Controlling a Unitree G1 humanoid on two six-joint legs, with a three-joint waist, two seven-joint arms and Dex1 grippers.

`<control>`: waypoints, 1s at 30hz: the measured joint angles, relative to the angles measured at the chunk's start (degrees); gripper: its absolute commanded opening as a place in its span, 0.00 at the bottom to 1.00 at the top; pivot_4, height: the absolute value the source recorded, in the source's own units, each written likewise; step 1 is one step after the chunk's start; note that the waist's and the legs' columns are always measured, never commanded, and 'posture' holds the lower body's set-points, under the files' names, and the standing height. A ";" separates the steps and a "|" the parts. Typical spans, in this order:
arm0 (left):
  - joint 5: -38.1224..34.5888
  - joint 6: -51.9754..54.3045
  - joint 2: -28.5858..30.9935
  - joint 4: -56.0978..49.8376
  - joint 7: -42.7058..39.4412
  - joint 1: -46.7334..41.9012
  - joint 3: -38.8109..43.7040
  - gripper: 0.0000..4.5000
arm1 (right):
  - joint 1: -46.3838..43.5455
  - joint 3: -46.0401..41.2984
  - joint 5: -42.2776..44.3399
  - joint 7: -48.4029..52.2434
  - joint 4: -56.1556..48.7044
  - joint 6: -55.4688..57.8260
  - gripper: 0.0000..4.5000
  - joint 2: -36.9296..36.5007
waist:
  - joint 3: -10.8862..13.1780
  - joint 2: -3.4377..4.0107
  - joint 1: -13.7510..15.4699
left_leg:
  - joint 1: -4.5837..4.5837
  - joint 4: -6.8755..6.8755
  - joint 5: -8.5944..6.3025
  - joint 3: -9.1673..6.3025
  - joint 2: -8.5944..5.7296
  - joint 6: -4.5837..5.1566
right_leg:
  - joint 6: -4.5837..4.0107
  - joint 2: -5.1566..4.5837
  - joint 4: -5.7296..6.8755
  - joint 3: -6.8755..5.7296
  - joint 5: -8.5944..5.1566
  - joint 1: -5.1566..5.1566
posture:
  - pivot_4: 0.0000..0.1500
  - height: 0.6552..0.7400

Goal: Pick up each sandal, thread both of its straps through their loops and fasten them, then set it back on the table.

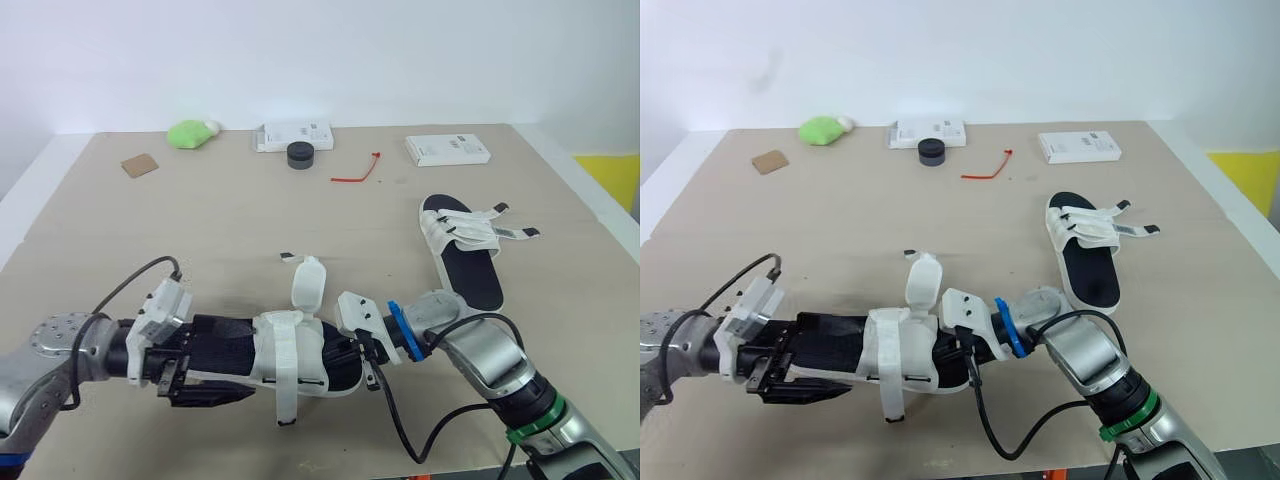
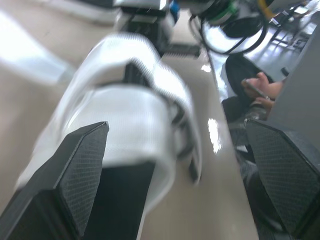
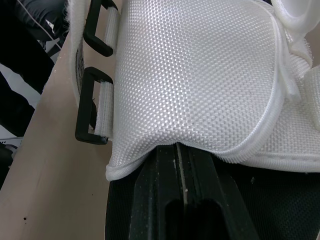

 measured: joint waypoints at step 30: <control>3.09 -1.90 -8.30 -3.86 7.98 1.50 -7.33 0.99 | -0.99 0.49 0.64 -0.67 0.22 0.65 0.00 -1.41 | 0.01 0.03 0.17 | -0.08 0.55 -0.01 -0.01 -0.12 0.02 | 0.29 -0.08 0.02 0.06 0.20 0.17 | 1.00 1.00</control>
